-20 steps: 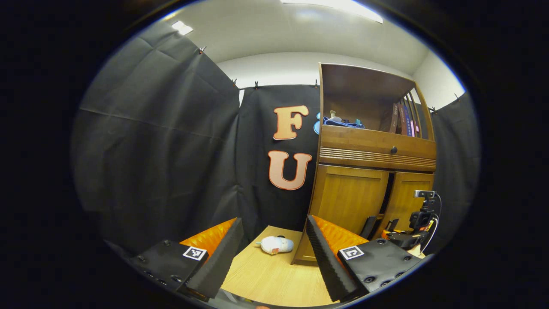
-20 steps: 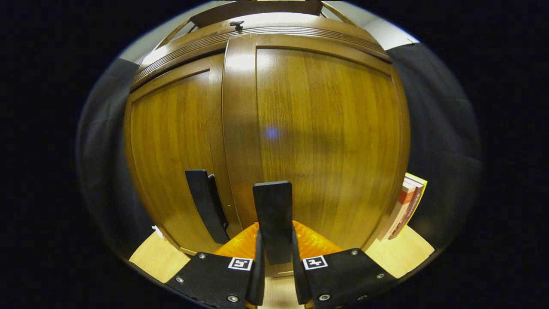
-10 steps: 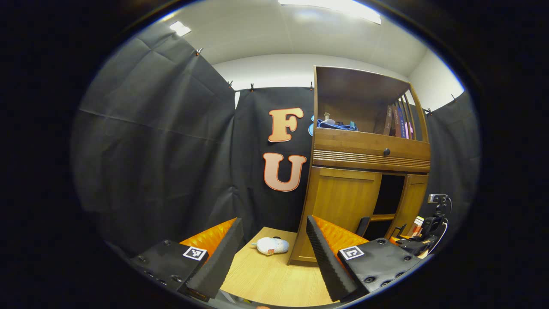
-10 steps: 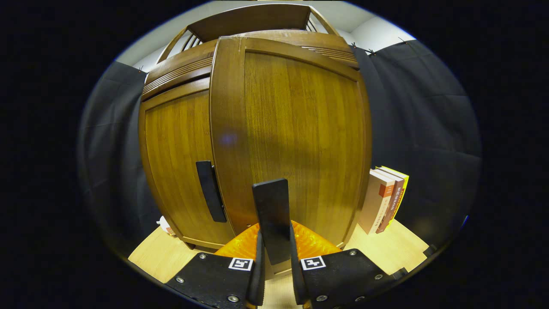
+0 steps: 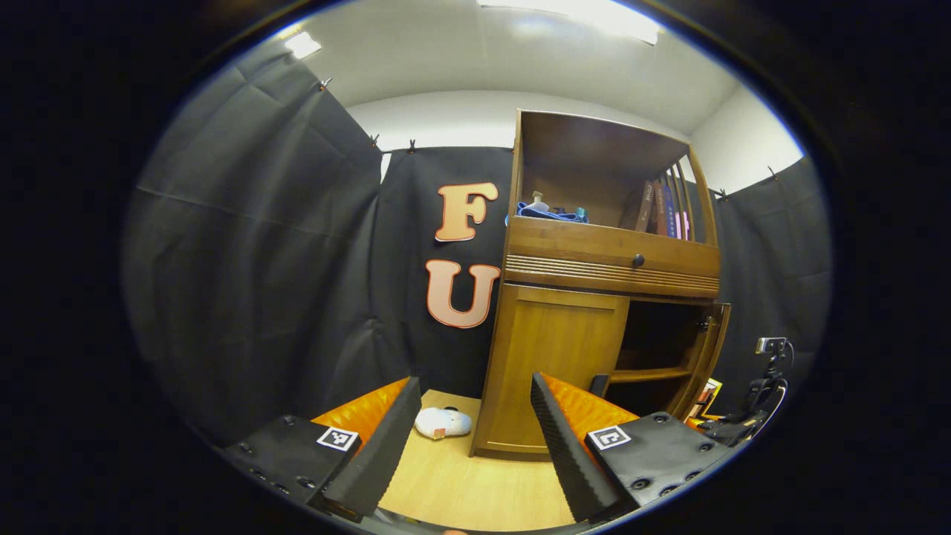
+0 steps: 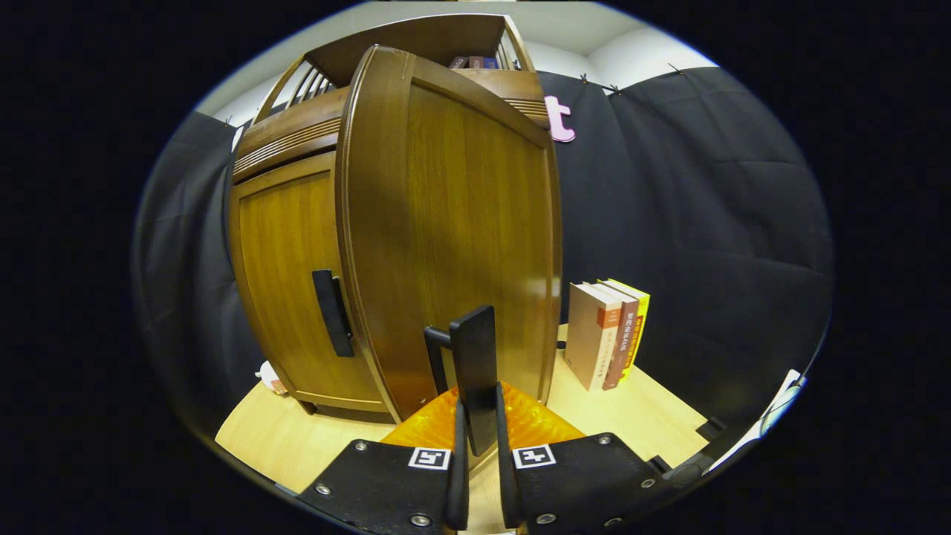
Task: Open the right door of the double-door shoe cabinet with the right hand, and open the left door with the left hand.
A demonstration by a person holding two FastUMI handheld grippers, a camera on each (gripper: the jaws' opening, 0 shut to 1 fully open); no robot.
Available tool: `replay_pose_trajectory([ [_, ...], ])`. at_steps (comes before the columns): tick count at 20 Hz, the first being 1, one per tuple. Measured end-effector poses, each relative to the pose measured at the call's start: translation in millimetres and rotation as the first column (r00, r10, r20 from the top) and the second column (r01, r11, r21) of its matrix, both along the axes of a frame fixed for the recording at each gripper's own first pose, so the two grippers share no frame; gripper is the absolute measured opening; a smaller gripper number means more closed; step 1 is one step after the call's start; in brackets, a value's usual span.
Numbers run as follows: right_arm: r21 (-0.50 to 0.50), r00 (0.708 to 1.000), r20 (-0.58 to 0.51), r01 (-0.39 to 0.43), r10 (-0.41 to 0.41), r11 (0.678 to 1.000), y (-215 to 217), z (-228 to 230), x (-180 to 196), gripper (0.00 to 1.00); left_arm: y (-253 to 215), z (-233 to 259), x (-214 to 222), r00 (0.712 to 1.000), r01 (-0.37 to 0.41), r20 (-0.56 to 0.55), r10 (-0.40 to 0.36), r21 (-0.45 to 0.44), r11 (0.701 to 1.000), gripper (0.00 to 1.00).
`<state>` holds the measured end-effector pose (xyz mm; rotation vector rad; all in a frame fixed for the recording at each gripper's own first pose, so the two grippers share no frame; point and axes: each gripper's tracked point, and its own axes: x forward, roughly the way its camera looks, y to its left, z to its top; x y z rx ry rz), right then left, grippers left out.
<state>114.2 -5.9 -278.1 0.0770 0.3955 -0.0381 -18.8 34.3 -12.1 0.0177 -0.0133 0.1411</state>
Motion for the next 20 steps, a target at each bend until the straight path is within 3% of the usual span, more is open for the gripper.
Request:
replay_pose_trajectory([
  [9, -0.011, 0.997, -0.004, 0.078, -0.078, 0.997, -89, 6, -24, 0.00, -40, -10, 8, 0.997, 0.075, -0.029, -0.076, -0.020, 0.997, 0.94],
  [15, -0.017, 1.000, 0.011, -0.013, 0.013, 1.000, -115, 8, -26, 0.00, -70, -17, 16, 0.995, 0.089, -0.047, -0.089, -0.010, 0.996, 0.94],
  [17, -0.016, 0.999, 0.014, -0.036, 0.036, 0.999, -127, 7, -25, 0.00, -80, -17, 16, 0.996, 0.081, -0.046, -0.081, -0.002, 0.997, 0.99],
  [18, -0.014, 0.999, 0.013, -0.042, 0.043, 0.999, -134, 7, -24, 0.00, -85, -16, 16, 0.996, 0.076, -0.045, -0.076, -0.002, 0.997, 0.94],
  [20, 0.009, 0.998, 0.003, -0.065, 0.065, 0.998, -145, 7, -23, 0.00, -96, -16, 18, 0.996, 0.070, -0.046, -0.070, -0.009, 0.998, 0.94],
])
